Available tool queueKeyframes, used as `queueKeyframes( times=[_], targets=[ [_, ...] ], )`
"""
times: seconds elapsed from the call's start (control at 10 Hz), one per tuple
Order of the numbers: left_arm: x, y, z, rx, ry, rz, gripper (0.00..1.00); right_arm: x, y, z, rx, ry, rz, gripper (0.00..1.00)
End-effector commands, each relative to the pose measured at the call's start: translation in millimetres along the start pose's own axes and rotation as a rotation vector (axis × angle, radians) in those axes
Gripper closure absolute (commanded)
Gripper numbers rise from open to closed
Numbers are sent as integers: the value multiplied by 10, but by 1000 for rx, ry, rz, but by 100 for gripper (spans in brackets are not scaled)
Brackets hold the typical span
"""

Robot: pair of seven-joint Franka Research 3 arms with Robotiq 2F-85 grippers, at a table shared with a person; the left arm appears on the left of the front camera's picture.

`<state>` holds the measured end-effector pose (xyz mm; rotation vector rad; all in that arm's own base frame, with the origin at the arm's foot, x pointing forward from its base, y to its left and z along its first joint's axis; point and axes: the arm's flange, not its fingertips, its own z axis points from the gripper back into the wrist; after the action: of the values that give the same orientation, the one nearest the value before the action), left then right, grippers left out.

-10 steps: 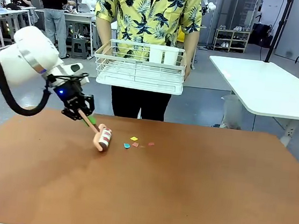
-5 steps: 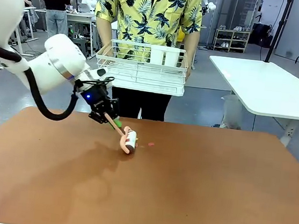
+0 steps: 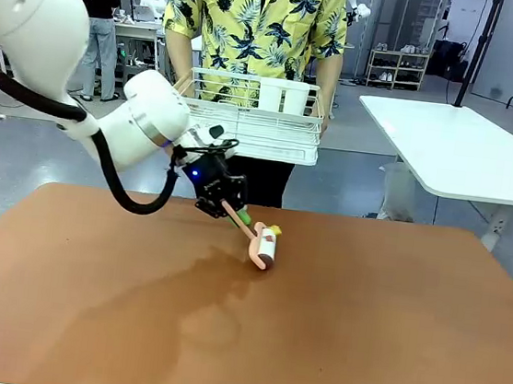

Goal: Clean the table.
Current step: Clean the table with the Lint Roller when the human lifts the Dish drying rack.

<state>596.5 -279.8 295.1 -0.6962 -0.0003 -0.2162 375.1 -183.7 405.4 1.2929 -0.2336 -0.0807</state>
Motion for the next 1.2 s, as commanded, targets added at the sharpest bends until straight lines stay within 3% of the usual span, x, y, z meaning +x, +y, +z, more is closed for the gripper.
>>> queueKeyframes(
  times=[0.0,0.3,0.6,0.9,1.1],
  targets=[
    [-21,105,-568,82,125,-7,79,-5,32,11,8,-2,10,0],
    [70,-170,-696,53,115,-9,79,-5,32,11,8,-2,10,0],
    [100,-489,-542,44,84,-39,79,-5,32,11,8,-2,10,0],
    [127,-989,267,44,25,-86,79,-5,32,11,8,-2,10,0],
    [144,-1311,839,87,89,-65,79,-5,32,11,8,-2,10,0]
  ],
)
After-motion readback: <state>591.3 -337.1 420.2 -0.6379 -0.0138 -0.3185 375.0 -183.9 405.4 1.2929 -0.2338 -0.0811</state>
